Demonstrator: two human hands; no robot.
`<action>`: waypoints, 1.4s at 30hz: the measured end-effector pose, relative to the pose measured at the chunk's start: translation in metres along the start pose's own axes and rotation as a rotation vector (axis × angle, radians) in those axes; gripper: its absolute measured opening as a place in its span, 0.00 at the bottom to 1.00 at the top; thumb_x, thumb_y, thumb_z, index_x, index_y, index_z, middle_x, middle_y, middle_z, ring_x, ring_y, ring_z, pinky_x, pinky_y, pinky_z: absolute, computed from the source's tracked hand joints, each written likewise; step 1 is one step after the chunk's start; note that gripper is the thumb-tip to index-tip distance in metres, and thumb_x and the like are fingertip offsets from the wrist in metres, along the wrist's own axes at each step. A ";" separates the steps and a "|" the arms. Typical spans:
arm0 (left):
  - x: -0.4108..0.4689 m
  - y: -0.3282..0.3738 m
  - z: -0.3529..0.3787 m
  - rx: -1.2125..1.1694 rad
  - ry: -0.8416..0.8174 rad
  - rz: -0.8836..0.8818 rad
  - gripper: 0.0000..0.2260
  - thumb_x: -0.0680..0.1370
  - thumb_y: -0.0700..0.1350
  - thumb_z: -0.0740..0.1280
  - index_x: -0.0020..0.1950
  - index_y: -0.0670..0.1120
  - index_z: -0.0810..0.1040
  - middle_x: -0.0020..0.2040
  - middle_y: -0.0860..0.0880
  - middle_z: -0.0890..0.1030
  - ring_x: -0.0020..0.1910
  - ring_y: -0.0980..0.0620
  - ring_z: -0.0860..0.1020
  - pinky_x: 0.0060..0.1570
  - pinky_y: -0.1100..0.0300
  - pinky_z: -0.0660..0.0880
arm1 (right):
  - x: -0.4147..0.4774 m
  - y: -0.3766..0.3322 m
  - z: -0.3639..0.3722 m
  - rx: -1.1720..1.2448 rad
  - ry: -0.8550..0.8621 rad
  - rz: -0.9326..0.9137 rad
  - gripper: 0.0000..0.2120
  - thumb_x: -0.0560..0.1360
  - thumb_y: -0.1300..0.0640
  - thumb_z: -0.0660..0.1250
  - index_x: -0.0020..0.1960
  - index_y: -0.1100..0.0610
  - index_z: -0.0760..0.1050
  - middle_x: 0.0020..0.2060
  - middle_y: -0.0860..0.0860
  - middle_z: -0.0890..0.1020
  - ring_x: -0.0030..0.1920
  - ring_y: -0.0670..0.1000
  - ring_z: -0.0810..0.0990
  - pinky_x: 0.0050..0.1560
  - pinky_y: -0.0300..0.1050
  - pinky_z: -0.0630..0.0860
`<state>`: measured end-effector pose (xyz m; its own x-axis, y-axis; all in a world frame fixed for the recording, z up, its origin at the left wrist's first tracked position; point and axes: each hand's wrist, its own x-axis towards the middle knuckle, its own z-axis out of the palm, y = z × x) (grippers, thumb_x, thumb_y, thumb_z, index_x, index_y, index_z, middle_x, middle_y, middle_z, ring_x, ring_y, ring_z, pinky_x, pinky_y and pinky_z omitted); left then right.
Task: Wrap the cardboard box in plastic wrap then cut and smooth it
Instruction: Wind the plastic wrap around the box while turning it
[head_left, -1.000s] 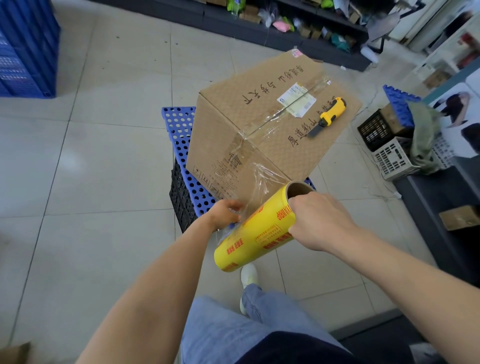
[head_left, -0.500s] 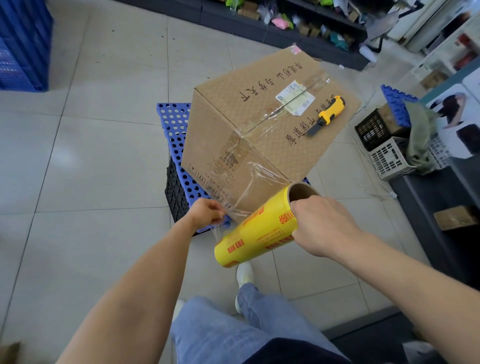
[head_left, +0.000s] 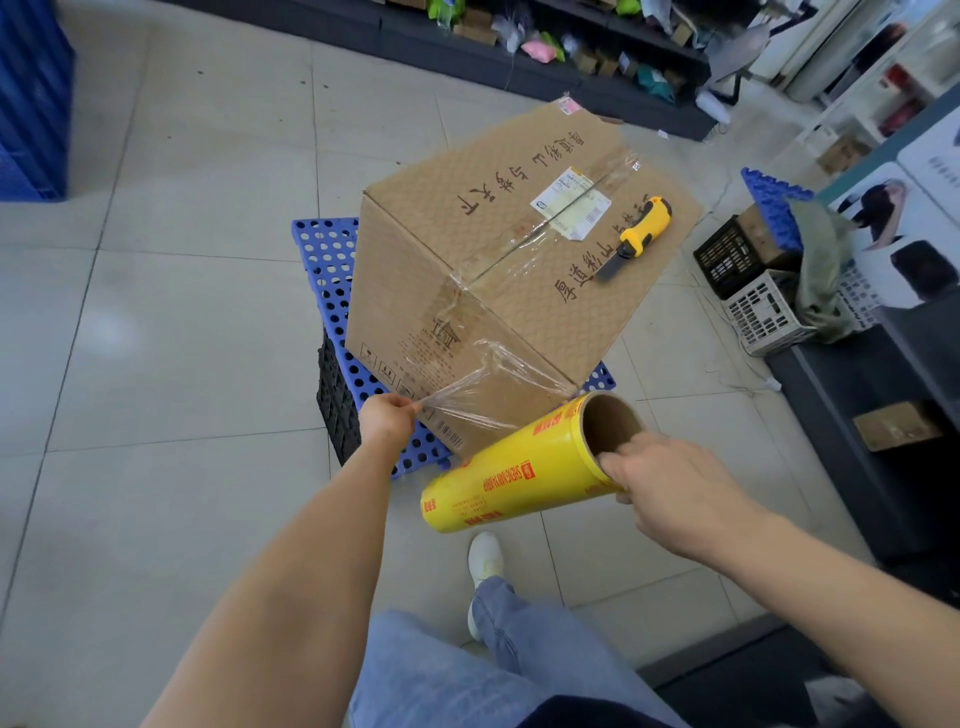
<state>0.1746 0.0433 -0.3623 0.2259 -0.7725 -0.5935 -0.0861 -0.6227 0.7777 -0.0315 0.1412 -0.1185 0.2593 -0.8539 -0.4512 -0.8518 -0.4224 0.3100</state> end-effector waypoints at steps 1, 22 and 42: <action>0.002 -0.001 0.004 0.016 0.003 0.002 0.13 0.77 0.45 0.68 0.34 0.42 0.74 0.31 0.46 0.74 0.29 0.50 0.69 0.32 0.59 0.71 | 0.000 0.002 0.003 0.006 -0.003 -0.009 0.11 0.76 0.60 0.59 0.57 0.52 0.71 0.55 0.50 0.77 0.59 0.53 0.73 0.47 0.44 0.71; 0.017 0.000 0.035 -0.560 0.027 -0.282 0.10 0.76 0.31 0.64 0.38 0.43 0.70 0.37 0.46 0.75 0.34 0.51 0.76 0.37 0.60 0.76 | 0.022 0.013 0.005 -0.039 -0.079 -0.087 0.10 0.76 0.54 0.62 0.57 0.52 0.73 0.54 0.53 0.79 0.57 0.57 0.76 0.48 0.46 0.71; 0.023 -0.039 0.060 -0.449 -0.045 -0.216 0.04 0.76 0.33 0.62 0.47 0.42 0.71 0.42 0.44 0.75 0.34 0.50 0.72 0.34 0.57 0.72 | 0.022 0.001 -0.002 -0.034 -0.057 -0.096 0.07 0.75 0.56 0.61 0.53 0.53 0.73 0.51 0.54 0.80 0.54 0.58 0.77 0.41 0.44 0.63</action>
<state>0.1251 0.0421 -0.4190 0.1497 -0.6426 -0.7514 0.3868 -0.6614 0.6426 -0.0256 0.1220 -0.1264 0.3117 -0.7908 -0.5268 -0.8083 -0.5121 0.2905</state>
